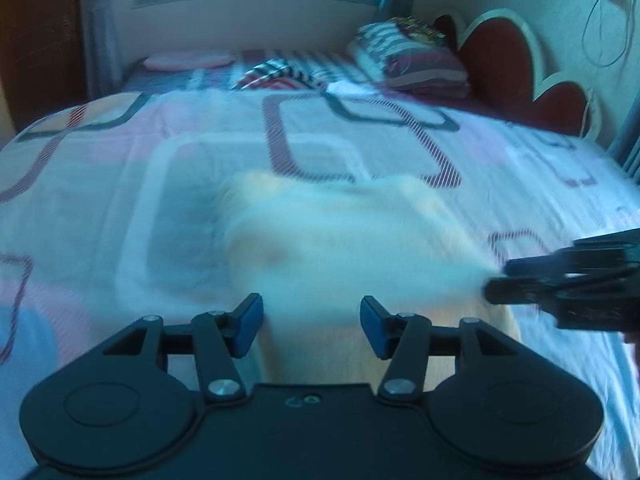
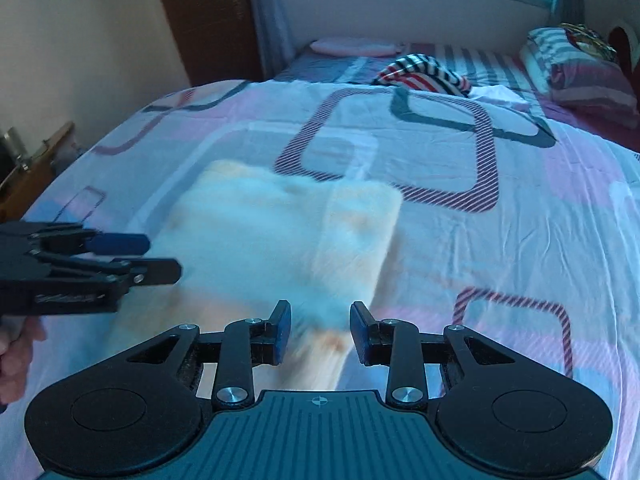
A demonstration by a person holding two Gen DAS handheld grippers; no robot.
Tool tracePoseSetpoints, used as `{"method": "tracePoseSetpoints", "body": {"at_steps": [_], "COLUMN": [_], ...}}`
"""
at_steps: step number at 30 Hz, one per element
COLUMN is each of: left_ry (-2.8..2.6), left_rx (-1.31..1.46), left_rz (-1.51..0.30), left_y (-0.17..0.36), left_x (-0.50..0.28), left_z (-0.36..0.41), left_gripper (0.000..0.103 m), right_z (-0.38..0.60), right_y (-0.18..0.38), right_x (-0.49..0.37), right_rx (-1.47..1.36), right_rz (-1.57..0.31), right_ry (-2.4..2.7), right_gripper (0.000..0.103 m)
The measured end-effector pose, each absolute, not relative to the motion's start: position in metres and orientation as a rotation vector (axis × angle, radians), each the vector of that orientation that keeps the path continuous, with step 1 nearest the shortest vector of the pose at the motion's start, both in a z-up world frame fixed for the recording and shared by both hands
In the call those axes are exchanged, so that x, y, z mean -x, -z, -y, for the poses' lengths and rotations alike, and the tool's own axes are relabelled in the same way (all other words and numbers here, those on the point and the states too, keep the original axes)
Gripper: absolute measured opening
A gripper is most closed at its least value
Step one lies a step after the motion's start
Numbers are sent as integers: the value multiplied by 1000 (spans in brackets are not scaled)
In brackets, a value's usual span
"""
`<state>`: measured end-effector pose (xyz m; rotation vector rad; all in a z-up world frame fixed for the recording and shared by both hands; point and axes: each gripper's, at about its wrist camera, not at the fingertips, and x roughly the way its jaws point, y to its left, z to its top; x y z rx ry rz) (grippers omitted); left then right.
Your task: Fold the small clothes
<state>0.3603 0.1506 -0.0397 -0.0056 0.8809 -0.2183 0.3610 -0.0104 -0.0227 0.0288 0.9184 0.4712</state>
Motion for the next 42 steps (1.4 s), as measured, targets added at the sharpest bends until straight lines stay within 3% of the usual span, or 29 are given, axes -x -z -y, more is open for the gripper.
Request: {"method": "tracePoseSetpoints", "body": {"at_steps": [9, 15, 23, 26, 30, 32, 33, 34, 42], "left_ry": [124, 97, 58, 32, -17, -36, -53, -67, -99], "left_rx": [6, 17, -11, -26, -11, -25, -25, -24, -44], "left_rz": [-935, -935, -924, -924, -918, -824, -756, -697, -539], "left_y": [58, 66, 70, 70, 50, 30, 20, 11, -31], "left_x": [-295, -285, -286, -285, -273, -248, -232, -217, -131], "left_z": [-162, -165, -155, -154, -151, -144, -141, -137, -107], "left_gripper": [53, 63, 68, 75, 77, 93, 102, 102, 102], "right_z": [8, 16, 22, 24, 27, 34, 41, 47, 84], "right_y": [53, 60, 66, 67, 60, 44, 35, 27, -11], "right_x": [-299, -298, -293, -291, -290, -276, -264, -253, -172], "right_rx": [36, 2, -49, -58, -75, -82, -97, -113, -165], "right_rz": [-1025, -1034, -1005, -995, -1001, -951, -918, -889, -780], "right_ry": [-462, -453, -442, -449, -431, -400, -384, -374, -377], "right_gripper": [34, 34, 34, 34, 34, 45, 79, 100, 101]}}
